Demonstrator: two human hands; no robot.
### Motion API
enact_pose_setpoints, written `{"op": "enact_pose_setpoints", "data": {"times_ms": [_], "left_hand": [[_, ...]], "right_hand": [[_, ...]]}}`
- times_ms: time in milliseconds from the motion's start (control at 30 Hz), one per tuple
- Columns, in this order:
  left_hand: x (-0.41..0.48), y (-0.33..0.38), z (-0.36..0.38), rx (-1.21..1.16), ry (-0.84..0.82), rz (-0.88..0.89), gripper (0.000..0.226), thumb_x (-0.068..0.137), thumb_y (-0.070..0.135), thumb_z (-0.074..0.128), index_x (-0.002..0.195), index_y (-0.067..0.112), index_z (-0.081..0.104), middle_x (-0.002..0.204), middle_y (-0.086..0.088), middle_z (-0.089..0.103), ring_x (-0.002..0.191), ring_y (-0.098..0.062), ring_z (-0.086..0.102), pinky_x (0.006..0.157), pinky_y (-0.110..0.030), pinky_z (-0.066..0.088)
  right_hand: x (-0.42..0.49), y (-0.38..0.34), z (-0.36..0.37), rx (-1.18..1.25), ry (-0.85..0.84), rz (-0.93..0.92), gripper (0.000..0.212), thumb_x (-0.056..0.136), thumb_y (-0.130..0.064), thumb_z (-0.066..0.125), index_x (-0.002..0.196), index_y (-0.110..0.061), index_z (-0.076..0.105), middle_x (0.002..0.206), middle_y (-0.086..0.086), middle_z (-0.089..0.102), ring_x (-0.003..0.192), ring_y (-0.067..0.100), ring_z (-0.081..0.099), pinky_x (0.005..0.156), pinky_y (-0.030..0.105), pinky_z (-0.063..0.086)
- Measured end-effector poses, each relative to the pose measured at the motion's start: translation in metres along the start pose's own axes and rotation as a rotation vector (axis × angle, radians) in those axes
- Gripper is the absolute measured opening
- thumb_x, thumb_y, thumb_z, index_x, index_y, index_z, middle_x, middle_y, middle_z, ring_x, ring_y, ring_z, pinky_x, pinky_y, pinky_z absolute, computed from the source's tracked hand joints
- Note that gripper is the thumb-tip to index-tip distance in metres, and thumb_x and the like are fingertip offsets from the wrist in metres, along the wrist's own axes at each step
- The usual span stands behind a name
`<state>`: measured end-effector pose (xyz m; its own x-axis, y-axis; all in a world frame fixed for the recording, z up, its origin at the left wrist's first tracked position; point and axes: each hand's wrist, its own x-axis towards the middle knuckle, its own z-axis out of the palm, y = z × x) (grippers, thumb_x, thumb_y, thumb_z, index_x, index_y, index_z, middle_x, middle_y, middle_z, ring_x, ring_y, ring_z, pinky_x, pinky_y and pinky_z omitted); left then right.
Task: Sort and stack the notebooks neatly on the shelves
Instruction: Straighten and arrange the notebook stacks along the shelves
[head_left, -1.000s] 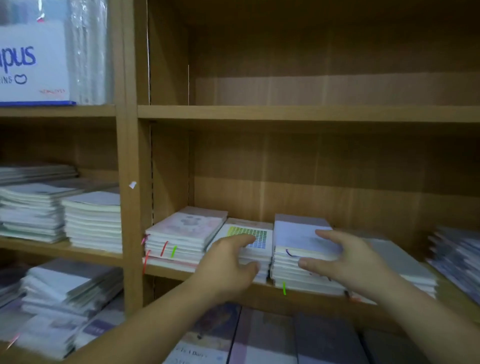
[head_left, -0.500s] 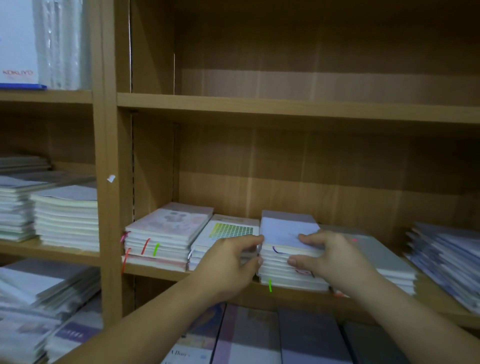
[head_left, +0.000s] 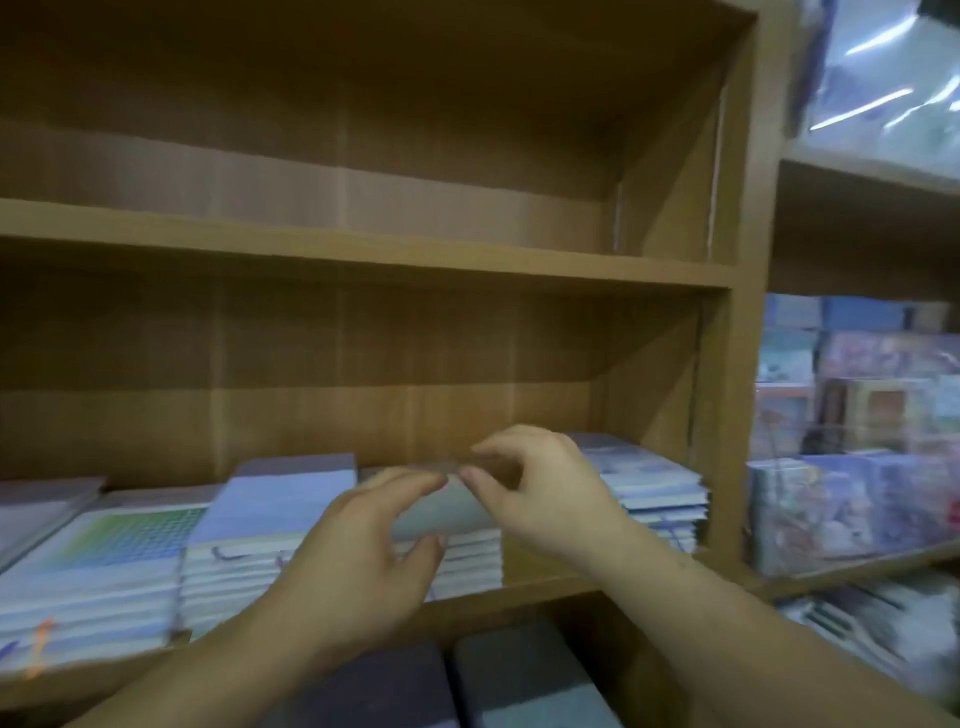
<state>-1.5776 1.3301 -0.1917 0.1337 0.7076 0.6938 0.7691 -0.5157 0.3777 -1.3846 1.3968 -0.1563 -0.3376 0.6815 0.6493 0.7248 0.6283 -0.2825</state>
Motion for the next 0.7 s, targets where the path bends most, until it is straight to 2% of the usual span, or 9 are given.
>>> {"op": "enact_pose_setpoints", "data": {"times_ms": [100,167,233,300,367,400,467,567,700], "left_hand": [[0.023,0.035,0.05,-0.185,-0.125,-0.153,0.029,0.091,0.026,0.072,0.111,0.044,0.06,0.105,0.031,0.062,0.101,0.018,0.057,0.09,-0.003,0.044],[0.04,0.048,0.084,-0.351,-0.17,-0.234,0.023,0.091,0.013,0.071,0.097,0.035,0.067,0.088,0.025,0.071,0.088,0.013,0.064,0.08,-0.005,0.048],[0.063,0.053,0.112,-0.488,-0.188,-0.341,0.014,0.093,0.01,0.069,0.101,0.021,0.074,0.088,0.014,0.076,0.08,0.009,0.065,0.076,-0.007,0.048],[0.084,0.053,0.13,-0.575,-0.205,-0.479,0.014,0.093,0.015,0.069,0.105,0.016,0.075,0.097,0.002,0.076,0.087,-0.005,0.067,0.086,-0.022,0.056],[0.097,0.05,0.142,-0.638,-0.224,-0.6,0.013,0.089,0.012,0.067,0.099,0.014,0.075,0.092,-0.005,0.074,0.09,-0.018,0.069,0.095,-0.044,0.058],[0.101,0.051,0.146,-0.663,-0.232,-0.647,0.013,0.089,0.01,0.065,0.096,0.013,0.075,0.09,-0.008,0.074,0.09,-0.024,0.07,0.096,-0.048,0.058],[0.108,0.049,0.154,-0.755,-0.241,-0.726,0.013,0.092,0.005,0.063,0.1,0.009,0.073,0.095,-0.014,0.077,0.096,-0.03,0.073,0.092,-0.047,0.06],[0.112,0.053,0.158,-0.938,-0.26,-0.798,0.017,0.099,0.004,0.057,0.111,0.004,0.069,0.099,-0.014,0.079,0.1,-0.028,0.074,0.089,-0.038,0.062],[0.119,0.054,0.163,-0.959,-0.293,-0.835,0.02,0.1,0.01,0.061,0.119,0.007,0.068,0.105,-0.012,0.078,0.1,-0.025,0.075,0.086,-0.036,0.062]], "right_hand": [[-0.018,0.065,-0.041,-0.101,0.075,0.102,0.036,0.095,-0.048,0.061,0.123,-0.027,0.071,0.126,-0.01,0.064,0.122,0.009,0.055,0.103,0.027,0.046],[-0.027,0.107,-0.059,-0.14,0.041,0.197,0.043,0.098,-0.051,0.055,0.131,-0.026,0.066,0.132,-0.009,0.06,0.126,0.01,0.053,0.102,0.024,0.042],[-0.034,0.139,-0.065,-0.095,-0.035,0.263,0.051,0.098,-0.057,0.052,0.137,-0.026,0.061,0.136,-0.008,0.057,0.128,0.012,0.052,0.104,0.029,0.043],[-0.035,0.16,-0.063,-0.074,-0.102,0.269,0.055,0.096,-0.062,0.05,0.14,-0.029,0.058,0.139,-0.009,0.054,0.133,0.012,0.048,0.108,0.031,0.042],[-0.036,0.175,-0.059,-0.097,-0.169,0.239,0.063,0.092,-0.07,0.05,0.144,-0.034,0.053,0.144,-0.015,0.05,0.136,0.006,0.044,0.111,0.03,0.04],[-0.037,0.181,-0.057,-0.111,-0.202,0.225,0.066,0.09,-0.073,0.051,0.144,-0.036,0.052,0.145,-0.018,0.049,0.136,0.003,0.043,0.111,0.028,0.039],[-0.038,0.193,-0.052,-0.144,-0.225,0.194,0.062,0.09,-0.072,0.052,0.142,-0.039,0.054,0.143,-0.021,0.049,0.134,0.001,0.043,0.11,0.024,0.039],[-0.037,0.206,-0.049,-0.155,-0.181,0.143,0.049,0.092,-0.067,0.052,0.134,-0.043,0.061,0.13,-0.024,0.053,0.127,0.002,0.046,0.105,0.025,0.04],[-0.032,0.204,-0.048,-0.217,-0.184,0.143,0.048,0.088,-0.066,0.06,0.133,-0.048,0.055,0.121,-0.026,0.046,0.117,0.003,0.042,0.098,0.026,0.04]]}}
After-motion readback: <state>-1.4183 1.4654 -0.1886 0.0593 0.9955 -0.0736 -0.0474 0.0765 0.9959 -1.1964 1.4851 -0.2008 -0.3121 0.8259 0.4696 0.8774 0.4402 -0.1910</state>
